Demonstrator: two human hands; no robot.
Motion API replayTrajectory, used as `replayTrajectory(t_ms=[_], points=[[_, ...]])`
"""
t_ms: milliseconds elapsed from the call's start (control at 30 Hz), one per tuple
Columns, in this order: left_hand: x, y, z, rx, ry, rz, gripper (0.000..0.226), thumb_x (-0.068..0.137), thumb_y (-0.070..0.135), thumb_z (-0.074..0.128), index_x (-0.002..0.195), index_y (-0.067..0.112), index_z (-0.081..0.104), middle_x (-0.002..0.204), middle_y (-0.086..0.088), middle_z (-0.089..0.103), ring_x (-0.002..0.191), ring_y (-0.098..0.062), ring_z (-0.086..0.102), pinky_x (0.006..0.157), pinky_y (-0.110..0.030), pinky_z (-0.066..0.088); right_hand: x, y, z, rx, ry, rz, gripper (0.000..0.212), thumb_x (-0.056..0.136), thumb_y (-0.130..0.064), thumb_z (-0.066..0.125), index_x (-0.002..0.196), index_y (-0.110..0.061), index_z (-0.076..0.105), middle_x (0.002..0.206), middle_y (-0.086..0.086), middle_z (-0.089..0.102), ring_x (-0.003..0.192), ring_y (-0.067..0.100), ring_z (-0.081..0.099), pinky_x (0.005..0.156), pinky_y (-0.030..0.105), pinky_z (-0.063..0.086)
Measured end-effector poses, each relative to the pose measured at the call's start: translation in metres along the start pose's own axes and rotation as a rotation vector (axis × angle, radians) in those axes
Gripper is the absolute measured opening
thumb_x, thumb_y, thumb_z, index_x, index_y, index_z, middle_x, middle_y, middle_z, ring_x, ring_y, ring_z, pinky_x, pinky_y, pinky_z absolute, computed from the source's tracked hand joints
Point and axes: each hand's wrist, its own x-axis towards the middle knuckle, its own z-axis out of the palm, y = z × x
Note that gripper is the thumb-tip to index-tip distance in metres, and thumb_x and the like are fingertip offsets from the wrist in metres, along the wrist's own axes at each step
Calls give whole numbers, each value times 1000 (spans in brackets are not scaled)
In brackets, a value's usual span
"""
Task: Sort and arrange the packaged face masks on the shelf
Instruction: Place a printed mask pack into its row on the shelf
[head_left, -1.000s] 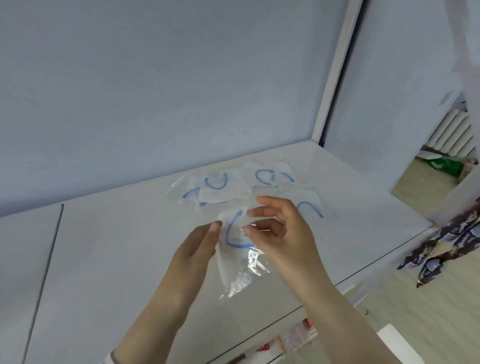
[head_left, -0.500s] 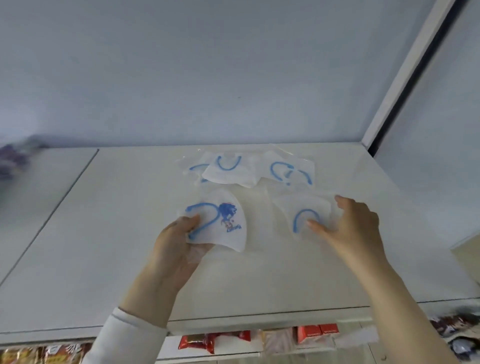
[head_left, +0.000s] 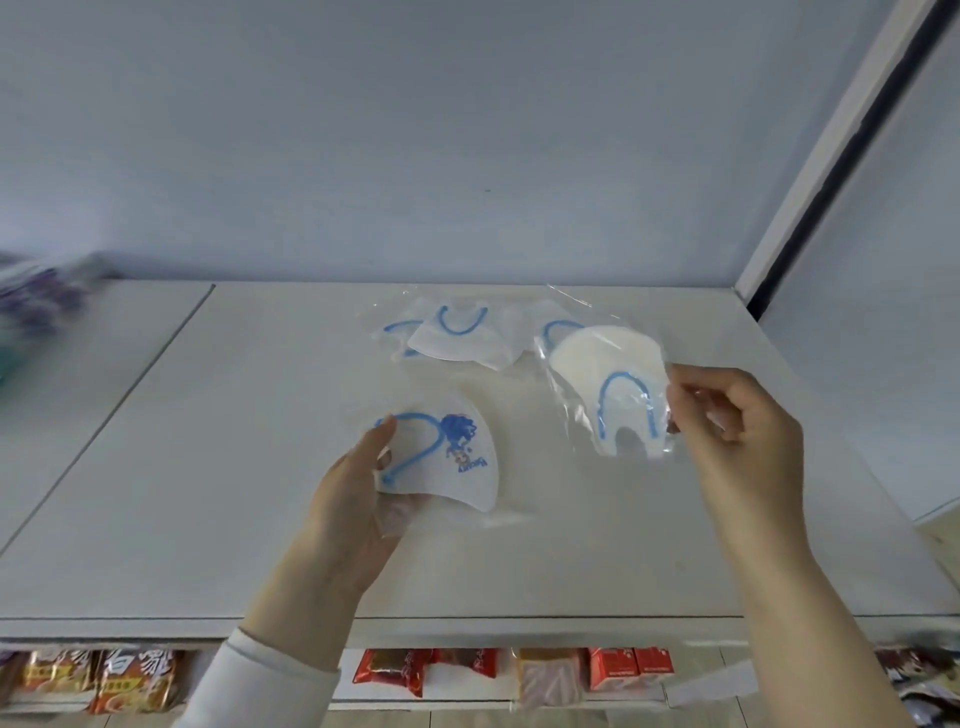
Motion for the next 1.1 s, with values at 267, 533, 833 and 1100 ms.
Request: replayTrajectory(t_ms=[267,533,833,1100], points=[[0,4,10,-63,-162,-21,35,81,35,52,92,7,69,99,-11,70,81,-22,71,63,-32,59,-41,19,41,-307,-395,-683,14,89,-25,58,90,-25,71,106,-10,65,107,11,58,88,33,47],[4,5,0,-5,-83,-12,22,95,9,46,104,-7,57,99,-21,70,81,-25,69,65,-33,59,-43,8,44,-79,-390,-329,43,80,-55,61,116,-31,58,126,-13,56,125,9,48,100,22,39],[-3,0,11,-123,-174,152,32,93,25,43,93,9,70,93,-8,73,82,-17,71,65,-25,57,-31,6,54,422,-170,660,6,87,-6,60,82,-10,61,81,6,65,78,20,60,61,24,53],[2,1,9,-188,-261,112,46,75,50,46,95,17,69,81,-2,73,71,-14,70,76,-35,50,-33,-6,62,614,-61,723,17,91,-1,52,76,-9,53,71,8,63,59,14,64,47,21,52]])
